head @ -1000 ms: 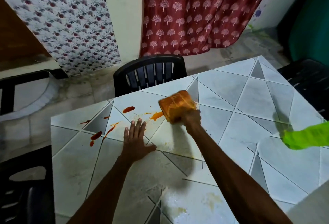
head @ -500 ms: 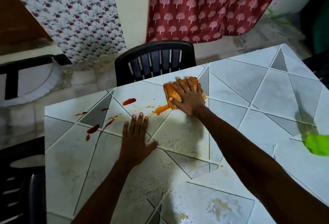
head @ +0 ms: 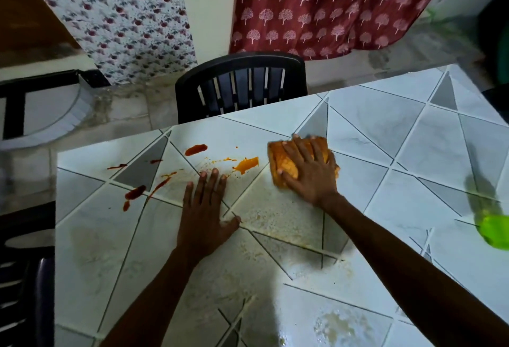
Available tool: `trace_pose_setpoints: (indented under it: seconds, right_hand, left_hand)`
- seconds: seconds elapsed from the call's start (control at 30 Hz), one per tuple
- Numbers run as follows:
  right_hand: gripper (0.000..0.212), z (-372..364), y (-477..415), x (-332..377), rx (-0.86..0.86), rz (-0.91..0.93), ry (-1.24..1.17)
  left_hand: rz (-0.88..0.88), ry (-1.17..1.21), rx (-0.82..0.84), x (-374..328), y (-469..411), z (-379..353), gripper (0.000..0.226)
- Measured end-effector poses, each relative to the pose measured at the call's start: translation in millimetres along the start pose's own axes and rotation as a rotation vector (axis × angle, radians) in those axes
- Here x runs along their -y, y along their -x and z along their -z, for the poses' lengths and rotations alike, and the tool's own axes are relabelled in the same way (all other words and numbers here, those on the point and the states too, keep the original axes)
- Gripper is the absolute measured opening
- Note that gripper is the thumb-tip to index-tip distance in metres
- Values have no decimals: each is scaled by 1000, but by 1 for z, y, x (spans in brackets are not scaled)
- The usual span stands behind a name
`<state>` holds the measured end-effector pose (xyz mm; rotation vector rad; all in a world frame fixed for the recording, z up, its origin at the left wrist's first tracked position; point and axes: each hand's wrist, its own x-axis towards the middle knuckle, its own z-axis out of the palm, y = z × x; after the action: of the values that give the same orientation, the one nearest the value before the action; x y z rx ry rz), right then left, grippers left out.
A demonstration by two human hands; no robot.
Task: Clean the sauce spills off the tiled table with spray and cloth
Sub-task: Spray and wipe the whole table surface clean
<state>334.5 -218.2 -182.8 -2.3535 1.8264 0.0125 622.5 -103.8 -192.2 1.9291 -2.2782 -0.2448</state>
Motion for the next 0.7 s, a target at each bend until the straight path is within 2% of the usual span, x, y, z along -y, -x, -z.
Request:
trace_pose_setpoints:
  seconds: [0.1,0.2,0.27,0.37,0.43,0.5,0.6,0.7]
  right_hand:
    - [79,13,-70,-13,4,-219,-66]
    - [83,18,-125,10,45,-307,-116]
    - [84,16,-128,40,60,-232,-104]
    - [82,4,-75,68,77,39,-47]
    - [82,1,-25,56,64,158,-39]
    - [80,1,7,24,51,175,-5]
    - [81,10,-16,-19,46,11,2]
    - [80,17,-87,-13,38,-193,-77]
  left_hand:
    - [1,-17,-24,-1,-2,0,99]
    - [1,-34,-40,-1,1,1,98]
    - [-7,-44,-35,-1,2,2,98]
    - [-2,-47,-19,0,3,4,98]
    - [-2,-43,-9,-1,1,5,99]
    - [-3,-41,4,-3,1,7,99]
    - [6,-34,23,-4,-1,10,98]
    - [14,-40,30,-4,0,9,99]
